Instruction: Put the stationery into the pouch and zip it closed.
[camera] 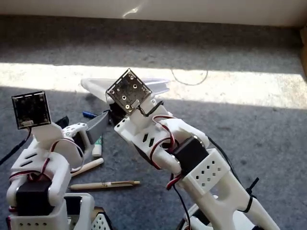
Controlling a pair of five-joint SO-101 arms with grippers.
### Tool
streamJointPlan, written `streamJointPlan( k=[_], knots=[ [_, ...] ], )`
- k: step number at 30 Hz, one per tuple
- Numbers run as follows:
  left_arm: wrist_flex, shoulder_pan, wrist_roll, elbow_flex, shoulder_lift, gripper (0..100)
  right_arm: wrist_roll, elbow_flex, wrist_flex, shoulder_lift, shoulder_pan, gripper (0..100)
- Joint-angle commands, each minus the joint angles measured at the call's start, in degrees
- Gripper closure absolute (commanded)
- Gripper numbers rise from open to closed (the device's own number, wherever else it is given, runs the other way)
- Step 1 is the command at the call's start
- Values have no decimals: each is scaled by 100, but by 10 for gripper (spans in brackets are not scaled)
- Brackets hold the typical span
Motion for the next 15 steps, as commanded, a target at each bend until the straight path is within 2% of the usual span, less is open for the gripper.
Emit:
streamJointPlan(
  k=[1,9,15],
  knots=[
    [-26,154,193,-259,-4,623,-62,-365,154,-268,-66,993],
    [-35,154,299,-242,4,623,-62,-673,1367,-259,-75,993],
    [-35,453,281,22,4,623,-325,-1068,1719,-268,-75,993]
  ],
)
